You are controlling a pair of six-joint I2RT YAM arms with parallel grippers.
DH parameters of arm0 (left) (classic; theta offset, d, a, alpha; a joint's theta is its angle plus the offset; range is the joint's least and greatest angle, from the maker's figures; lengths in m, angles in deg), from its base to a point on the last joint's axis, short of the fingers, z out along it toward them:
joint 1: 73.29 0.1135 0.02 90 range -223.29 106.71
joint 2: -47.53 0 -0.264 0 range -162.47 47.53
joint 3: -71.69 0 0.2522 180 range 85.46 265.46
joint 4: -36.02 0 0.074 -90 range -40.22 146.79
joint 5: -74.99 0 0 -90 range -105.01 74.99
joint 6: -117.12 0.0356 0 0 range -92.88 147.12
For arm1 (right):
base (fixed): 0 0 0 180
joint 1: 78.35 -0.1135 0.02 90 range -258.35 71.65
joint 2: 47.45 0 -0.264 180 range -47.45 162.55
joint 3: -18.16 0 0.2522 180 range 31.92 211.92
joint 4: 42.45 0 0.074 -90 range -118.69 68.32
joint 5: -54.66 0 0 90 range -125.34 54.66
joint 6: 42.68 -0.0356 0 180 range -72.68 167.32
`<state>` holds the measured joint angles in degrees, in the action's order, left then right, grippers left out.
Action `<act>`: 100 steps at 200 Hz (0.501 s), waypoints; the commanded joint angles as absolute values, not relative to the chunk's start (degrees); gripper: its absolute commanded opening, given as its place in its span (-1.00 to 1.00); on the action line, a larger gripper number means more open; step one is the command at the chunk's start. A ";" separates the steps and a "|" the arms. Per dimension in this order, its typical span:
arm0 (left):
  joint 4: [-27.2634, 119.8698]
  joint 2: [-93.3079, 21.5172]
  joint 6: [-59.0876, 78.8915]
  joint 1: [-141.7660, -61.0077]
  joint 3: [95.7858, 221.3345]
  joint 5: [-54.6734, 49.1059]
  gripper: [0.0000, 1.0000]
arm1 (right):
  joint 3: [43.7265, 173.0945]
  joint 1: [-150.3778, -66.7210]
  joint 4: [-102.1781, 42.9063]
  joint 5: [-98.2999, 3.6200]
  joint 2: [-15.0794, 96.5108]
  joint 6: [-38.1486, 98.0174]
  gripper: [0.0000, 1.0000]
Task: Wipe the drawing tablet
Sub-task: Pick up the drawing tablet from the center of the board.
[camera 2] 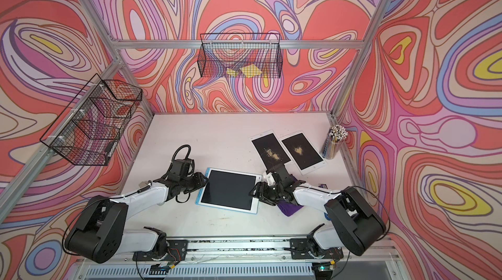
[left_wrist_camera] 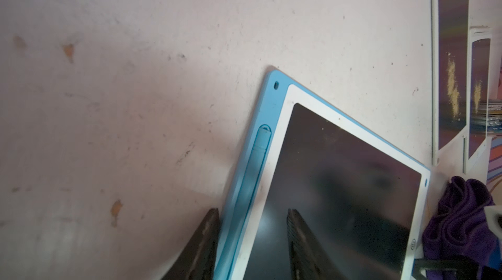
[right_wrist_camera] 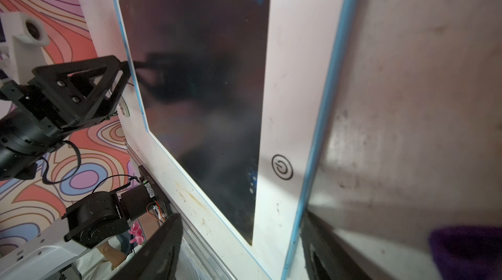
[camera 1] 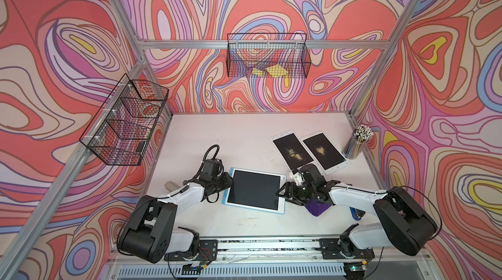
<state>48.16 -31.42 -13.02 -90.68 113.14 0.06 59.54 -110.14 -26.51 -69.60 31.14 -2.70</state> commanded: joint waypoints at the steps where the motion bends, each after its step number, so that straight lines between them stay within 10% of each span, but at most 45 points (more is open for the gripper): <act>1: 56.86 -36.99 -14.34 -92.11 108.33 7.78 -0.13 | 61.36 -111.49 -37.12 -72.60 26.19 -4.18 0.42; 100: 55.48 -35.82 -14.12 -92.15 107.44 10.35 -0.13 | 65.38 -111.45 -23.74 -62.00 17.65 -0.38 0.28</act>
<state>41.62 -33.22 -13.61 -91.35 111.10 10.79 63.80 -111.08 -28.06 -66.28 19.49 -2.59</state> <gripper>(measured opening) 0.435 0.670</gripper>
